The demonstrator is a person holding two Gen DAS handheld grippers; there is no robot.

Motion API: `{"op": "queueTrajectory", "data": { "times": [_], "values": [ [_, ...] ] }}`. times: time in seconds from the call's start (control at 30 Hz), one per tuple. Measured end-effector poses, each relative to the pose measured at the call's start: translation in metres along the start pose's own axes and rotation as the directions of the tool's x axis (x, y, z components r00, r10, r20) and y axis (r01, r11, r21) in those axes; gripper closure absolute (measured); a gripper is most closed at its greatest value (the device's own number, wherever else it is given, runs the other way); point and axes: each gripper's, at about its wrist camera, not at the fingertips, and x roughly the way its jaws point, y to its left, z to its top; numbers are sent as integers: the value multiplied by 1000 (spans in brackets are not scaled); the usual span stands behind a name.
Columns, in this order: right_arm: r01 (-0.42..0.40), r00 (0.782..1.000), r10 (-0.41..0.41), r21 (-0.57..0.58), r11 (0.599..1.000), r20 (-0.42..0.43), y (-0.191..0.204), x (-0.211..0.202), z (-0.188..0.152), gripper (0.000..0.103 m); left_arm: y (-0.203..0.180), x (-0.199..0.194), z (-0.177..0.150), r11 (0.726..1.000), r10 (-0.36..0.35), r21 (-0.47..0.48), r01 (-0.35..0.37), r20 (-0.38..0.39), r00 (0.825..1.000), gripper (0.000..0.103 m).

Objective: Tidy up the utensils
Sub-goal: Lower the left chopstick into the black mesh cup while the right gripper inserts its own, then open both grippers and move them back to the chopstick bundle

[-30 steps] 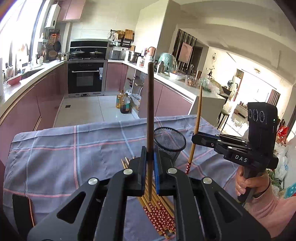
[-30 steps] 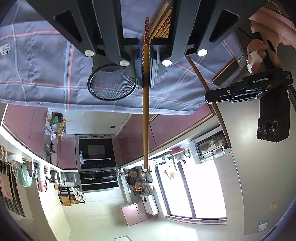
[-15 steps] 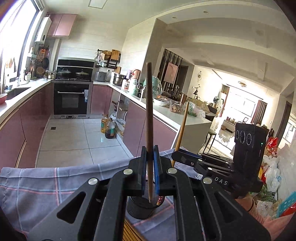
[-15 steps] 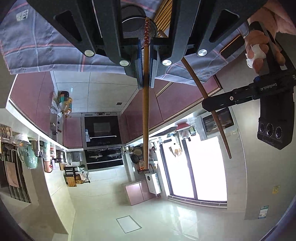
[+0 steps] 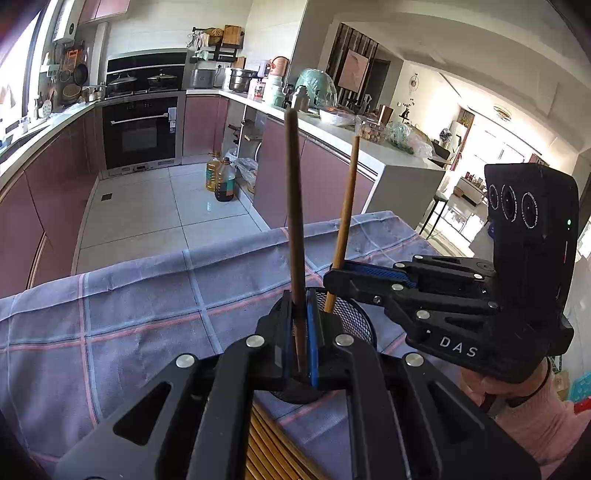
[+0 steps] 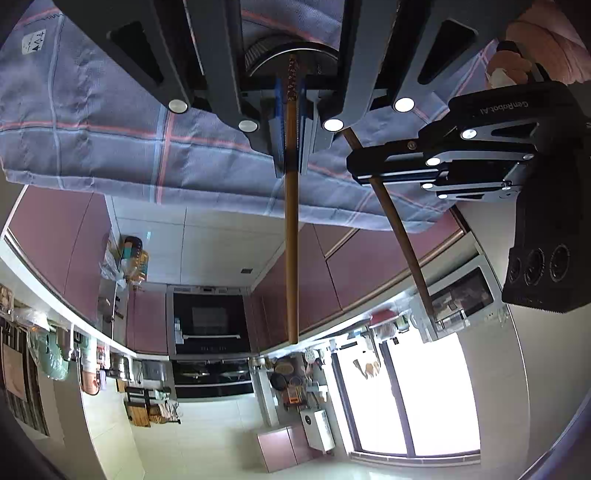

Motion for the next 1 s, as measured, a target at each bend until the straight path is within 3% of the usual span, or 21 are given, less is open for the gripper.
{"op": "queueTrajectory", "data": {
  "times": [0.23,0.37,0.5,0.73,0.9,1.0],
  "values": [
    [19,1000,-19,28,999,-18,-2,10,3,96,19,19,9,1000,13,3,-13,-17,1000,94],
    [31,1000,-31,55,998,-1,-5,9,3,91,18,15,10,999,41,3,-41,-3,999,75],
    [35,998,-38,56,998,43,-3,-7,-2,77,20,-3,4,997,76,17,-77,65,995,72],
    [-38,992,39,-10,999,122,22,-50,-19,68,22,-47,-26,989,135,49,-143,140,981,62],
    [-99,993,103,-67,993,65,48,-54,-46,63,35,-54,-63,983,175,44,-179,94,980,57],
    [-86,996,84,-99,991,-21,60,-35,-69,63,47,-44,-88,983,183,27,-183,21,983,57]
  ]
}}
